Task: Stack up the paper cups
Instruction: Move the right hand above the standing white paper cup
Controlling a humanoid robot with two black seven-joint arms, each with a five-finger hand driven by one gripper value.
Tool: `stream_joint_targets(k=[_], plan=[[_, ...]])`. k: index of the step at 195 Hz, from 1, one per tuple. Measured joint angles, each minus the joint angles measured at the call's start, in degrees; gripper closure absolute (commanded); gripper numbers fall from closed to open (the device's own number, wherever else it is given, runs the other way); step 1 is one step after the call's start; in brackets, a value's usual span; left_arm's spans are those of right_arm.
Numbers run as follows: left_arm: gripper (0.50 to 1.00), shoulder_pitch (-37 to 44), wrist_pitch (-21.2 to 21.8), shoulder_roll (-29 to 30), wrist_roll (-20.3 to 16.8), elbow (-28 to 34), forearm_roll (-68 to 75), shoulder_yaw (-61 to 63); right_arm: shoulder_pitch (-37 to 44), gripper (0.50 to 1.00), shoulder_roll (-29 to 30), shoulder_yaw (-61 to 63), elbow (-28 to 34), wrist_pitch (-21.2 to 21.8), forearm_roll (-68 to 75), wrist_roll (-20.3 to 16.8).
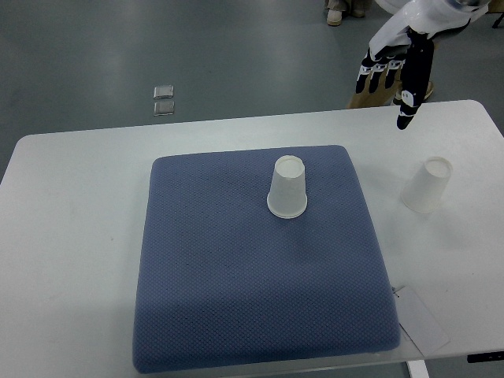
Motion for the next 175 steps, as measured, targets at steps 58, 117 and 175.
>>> stream_joint_targets(k=[58,117,175], plan=[[0.500,0.0,0.0,0.0,0.0,0.0,0.0,0.0,2.4,0.587,0.2,-0.4,1.6,0.0,1.5,0.0],[0.500,0.0,0.0,0.0,0.0,0.0,0.0,0.0,-4.6,0.587,0.9,-1.5,0.8,-1.8,-8.7,-0.1],[0.500,0.0,0.0,0.0,0.0,0.0,0.0,0.0,-15.8,0.587,1.3,-3.9,-1.8,-14.9,-11.4,-4.3]])
